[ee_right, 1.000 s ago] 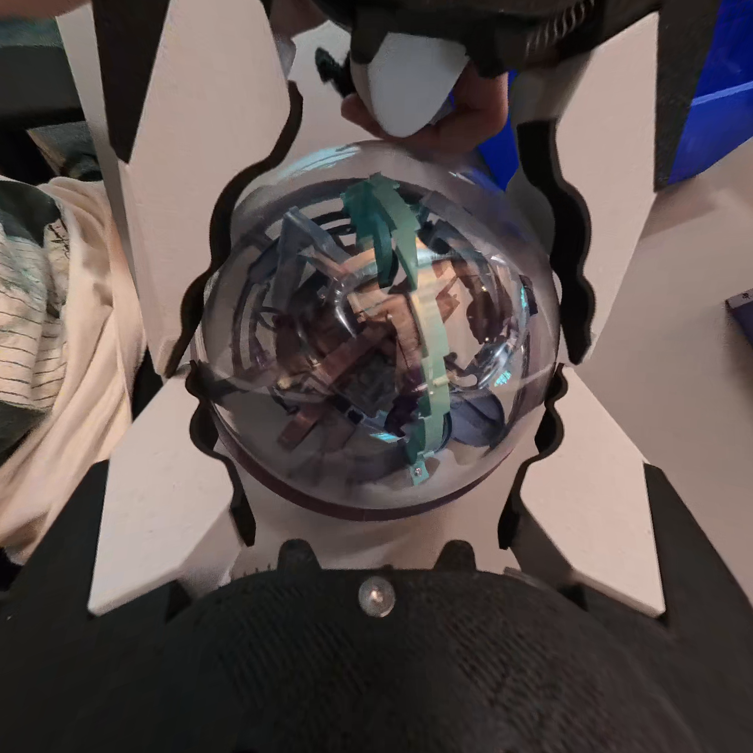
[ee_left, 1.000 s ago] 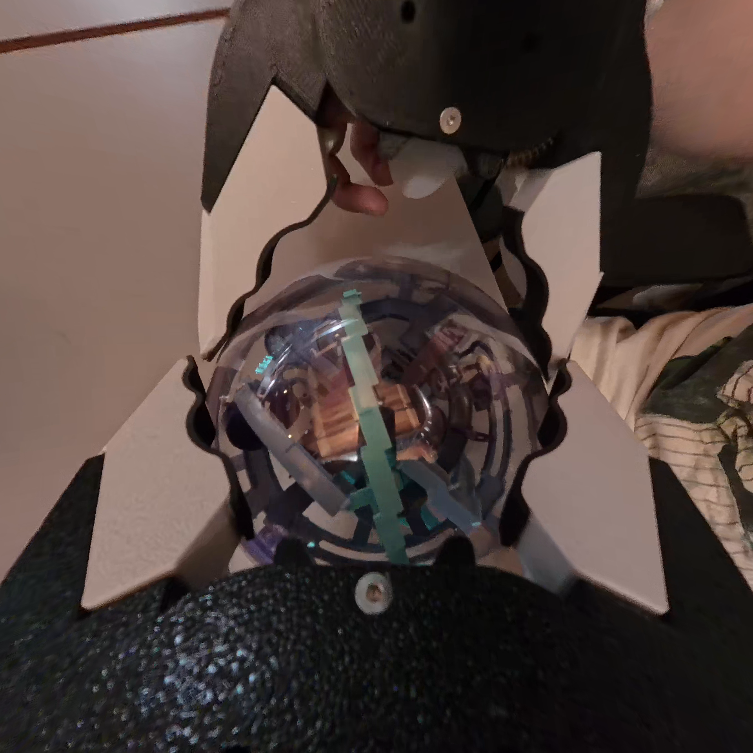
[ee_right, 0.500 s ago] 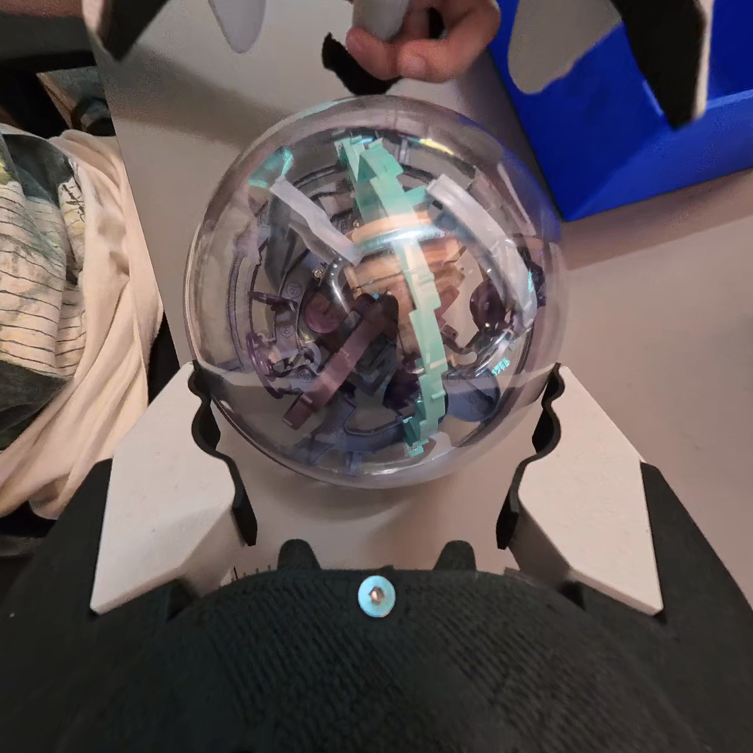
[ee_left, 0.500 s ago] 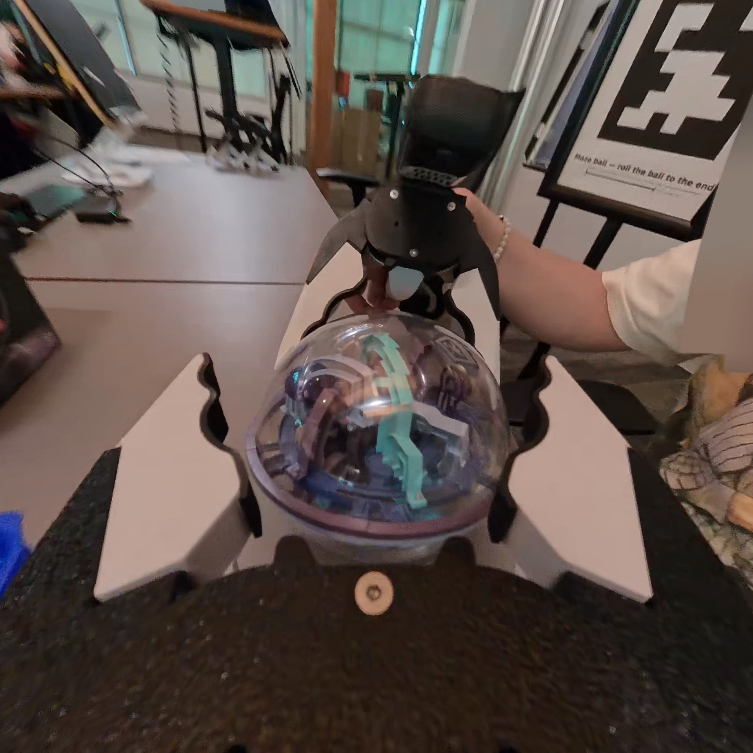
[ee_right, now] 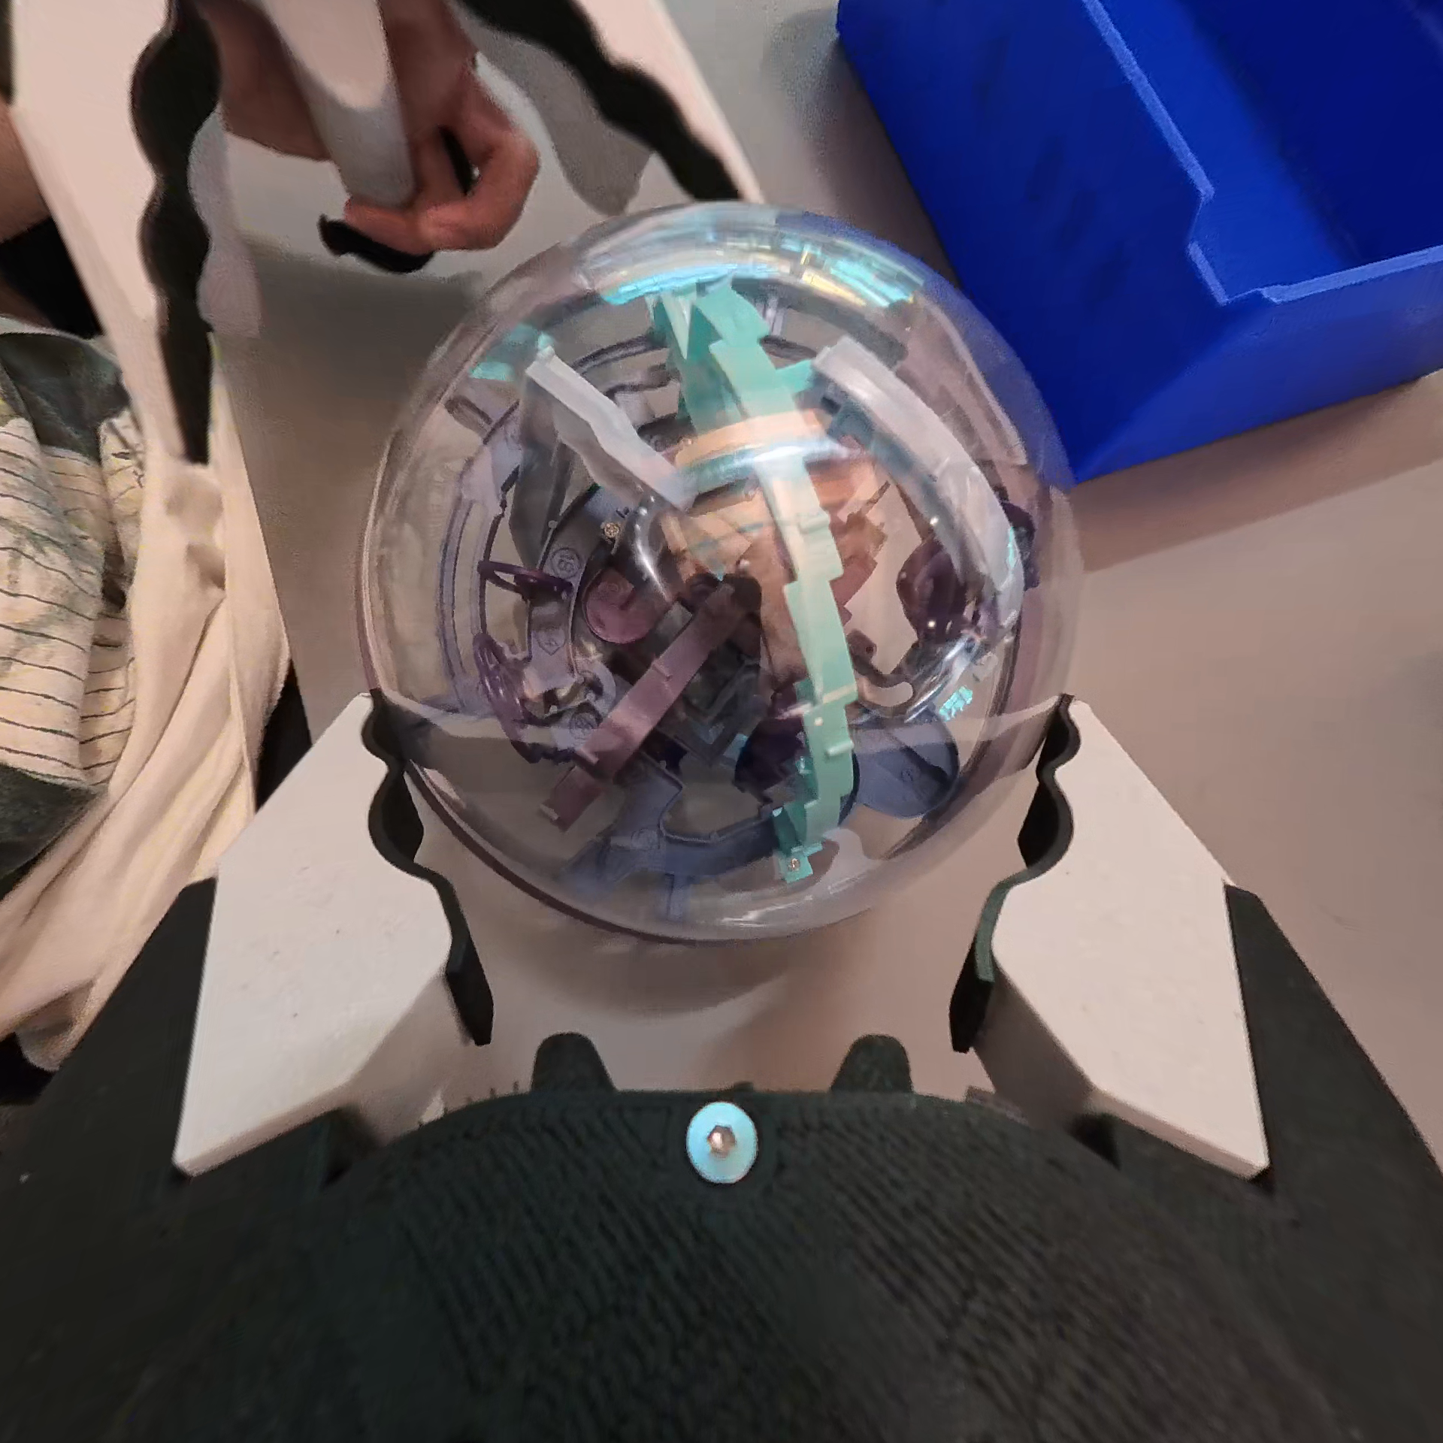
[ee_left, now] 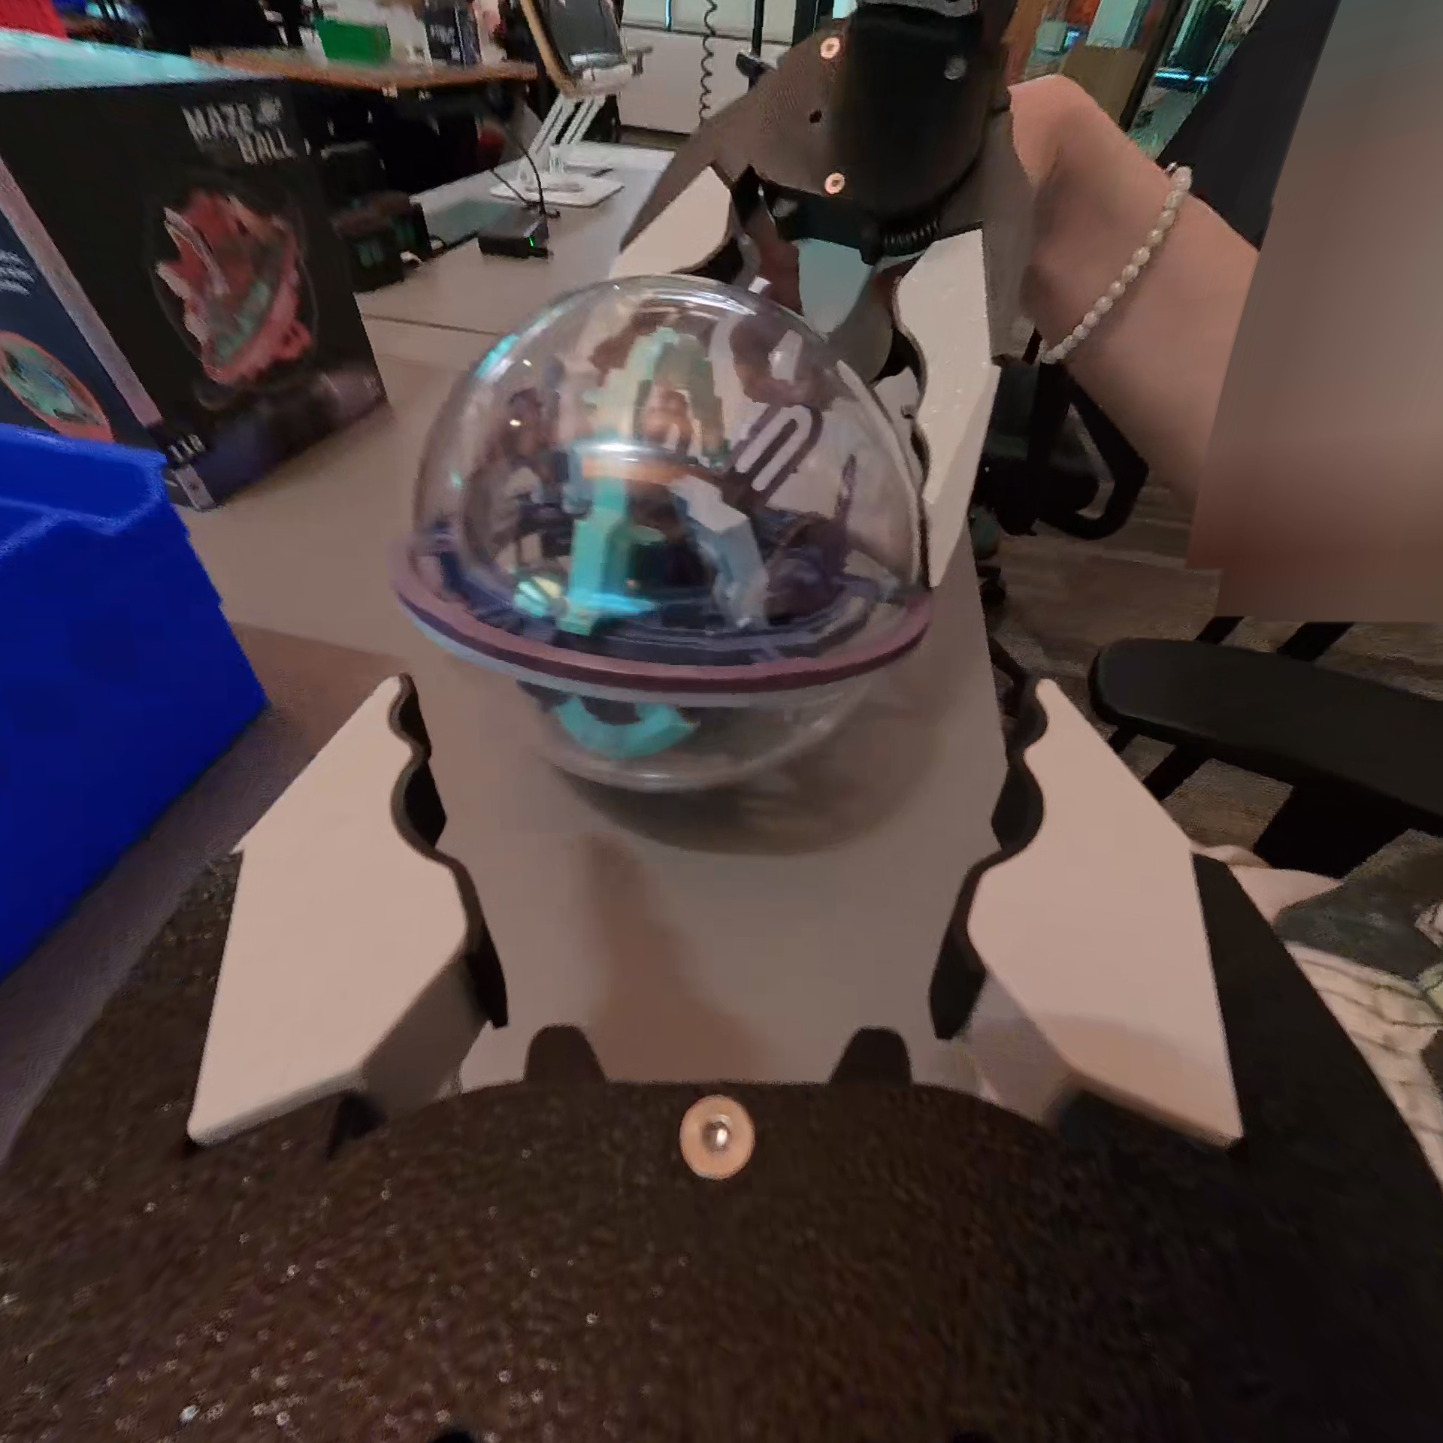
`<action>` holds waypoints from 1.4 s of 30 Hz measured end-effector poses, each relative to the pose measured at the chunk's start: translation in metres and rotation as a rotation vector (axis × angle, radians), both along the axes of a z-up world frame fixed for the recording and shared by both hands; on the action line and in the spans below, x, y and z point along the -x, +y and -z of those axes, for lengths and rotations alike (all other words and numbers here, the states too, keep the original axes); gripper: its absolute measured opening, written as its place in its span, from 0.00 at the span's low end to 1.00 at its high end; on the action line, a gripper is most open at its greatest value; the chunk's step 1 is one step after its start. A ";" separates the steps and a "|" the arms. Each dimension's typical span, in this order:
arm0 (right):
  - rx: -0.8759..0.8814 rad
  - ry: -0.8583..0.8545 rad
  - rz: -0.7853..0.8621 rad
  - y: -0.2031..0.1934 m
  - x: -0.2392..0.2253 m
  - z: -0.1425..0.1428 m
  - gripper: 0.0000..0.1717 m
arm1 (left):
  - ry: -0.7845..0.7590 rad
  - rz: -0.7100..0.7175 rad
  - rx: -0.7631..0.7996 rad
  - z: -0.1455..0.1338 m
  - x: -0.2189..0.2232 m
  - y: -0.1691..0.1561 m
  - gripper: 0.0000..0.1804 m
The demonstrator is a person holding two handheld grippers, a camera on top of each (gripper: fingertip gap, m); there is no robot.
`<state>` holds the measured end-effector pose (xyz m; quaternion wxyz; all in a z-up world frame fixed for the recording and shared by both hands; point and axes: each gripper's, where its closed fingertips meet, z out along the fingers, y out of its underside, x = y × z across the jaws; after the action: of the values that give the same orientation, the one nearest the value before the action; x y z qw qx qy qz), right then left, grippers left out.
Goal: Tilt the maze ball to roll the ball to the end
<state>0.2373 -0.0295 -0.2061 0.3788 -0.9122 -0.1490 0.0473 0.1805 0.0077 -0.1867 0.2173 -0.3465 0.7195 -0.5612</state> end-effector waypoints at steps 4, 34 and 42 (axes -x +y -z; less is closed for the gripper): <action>-0.025 0.001 -0.004 0.007 -0.001 0.002 0.89 | 0.052 -0.054 0.033 0.006 -0.011 -0.005 0.75; -0.368 0.205 0.157 0.035 -0.002 -0.016 0.89 | 0.272 0.054 0.259 0.019 -0.037 0.021 0.70; -0.321 -0.007 0.076 0.040 0.018 -0.016 0.89 | 0.274 0.100 0.113 0.032 -0.016 0.025 0.69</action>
<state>0.2198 0.0107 -0.1902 0.5208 -0.8450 -0.1216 0.0053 0.1963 0.0328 -0.2186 0.0689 -0.3953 0.7261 -0.5583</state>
